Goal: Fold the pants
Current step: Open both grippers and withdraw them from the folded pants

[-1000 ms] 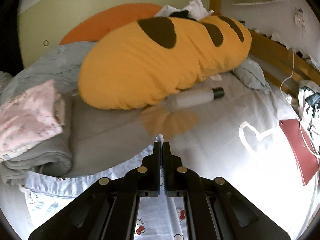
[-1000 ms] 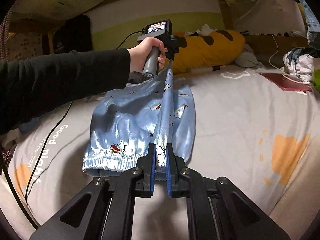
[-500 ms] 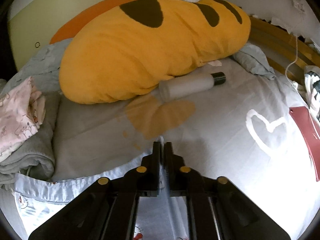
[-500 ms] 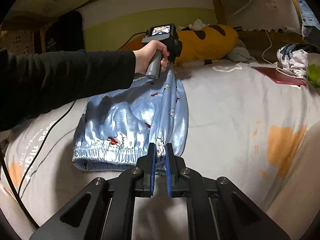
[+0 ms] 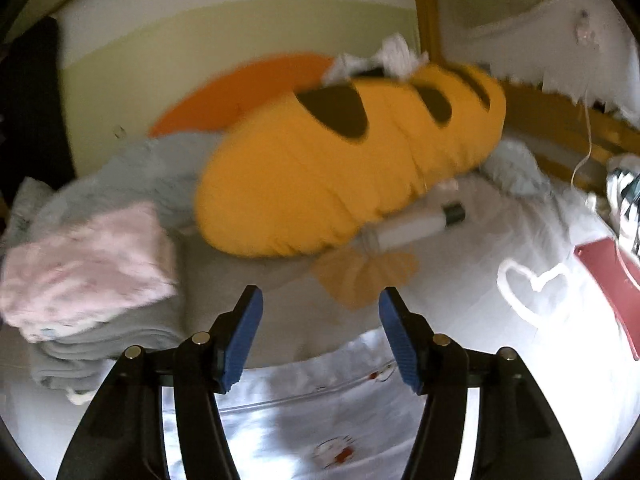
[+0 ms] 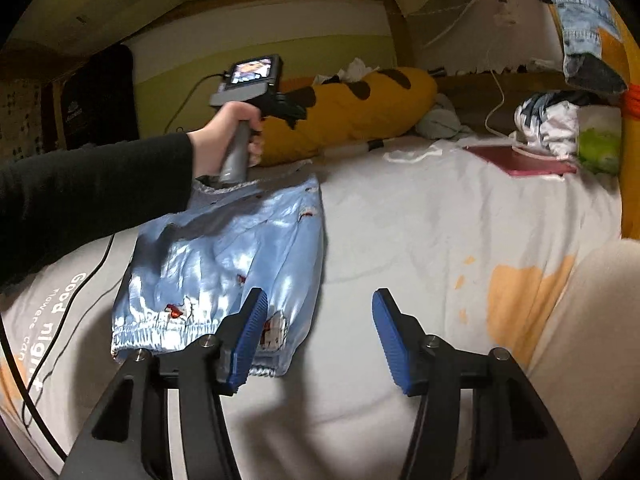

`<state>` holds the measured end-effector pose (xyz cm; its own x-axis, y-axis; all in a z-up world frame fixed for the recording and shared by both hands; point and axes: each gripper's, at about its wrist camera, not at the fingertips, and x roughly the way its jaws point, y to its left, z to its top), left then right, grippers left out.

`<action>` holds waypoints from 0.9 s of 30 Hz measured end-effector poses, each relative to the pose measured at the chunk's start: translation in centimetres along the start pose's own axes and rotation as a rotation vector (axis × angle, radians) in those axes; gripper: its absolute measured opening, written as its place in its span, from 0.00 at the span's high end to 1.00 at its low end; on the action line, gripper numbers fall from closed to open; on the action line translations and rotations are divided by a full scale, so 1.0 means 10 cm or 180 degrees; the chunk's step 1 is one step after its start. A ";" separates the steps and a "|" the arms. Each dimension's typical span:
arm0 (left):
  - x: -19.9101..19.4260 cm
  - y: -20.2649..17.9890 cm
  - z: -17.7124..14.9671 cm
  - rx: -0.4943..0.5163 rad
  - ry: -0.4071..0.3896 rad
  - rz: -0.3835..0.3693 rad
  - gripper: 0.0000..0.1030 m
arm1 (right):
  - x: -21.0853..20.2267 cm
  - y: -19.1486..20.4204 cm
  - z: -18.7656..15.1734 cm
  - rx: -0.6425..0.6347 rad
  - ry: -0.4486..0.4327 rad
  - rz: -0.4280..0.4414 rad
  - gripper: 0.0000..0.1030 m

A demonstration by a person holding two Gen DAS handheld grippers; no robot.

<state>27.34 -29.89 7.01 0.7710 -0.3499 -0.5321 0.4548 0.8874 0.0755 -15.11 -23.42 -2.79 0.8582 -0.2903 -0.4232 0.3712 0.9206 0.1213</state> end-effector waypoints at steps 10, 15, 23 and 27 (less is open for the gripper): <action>-1.65 0.54 -0.25 -0.0006 -0.0929 0.0346 0.38 | -0.24 0.08 0.23 -0.0217 -0.0407 0.0068 0.45; -2.39 0.78 -0.43 -0.0128 -0.1161 0.0523 0.31 | -0.36 0.06 0.44 -0.0191 -0.0532 0.0228 0.44; -3.42 0.92 -0.75 -0.0164 -0.1524 0.0661 0.19 | -0.47 -0.07 0.96 -0.0343 -0.0786 0.0364 0.42; -3.75 0.96 -0.84 -0.0332 -0.1550 0.0559 0.18 | -0.54 -0.19 1.37 -0.0550 -0.1047 0.0286 0.42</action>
<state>-0.92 -5.75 20.60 0.9607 -0.2701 -0.0635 0.2724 0.9617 0.0309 -15.61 -27.12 11.55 0.9629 -0.2490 -0.1036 0.2482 0.9685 -0.0204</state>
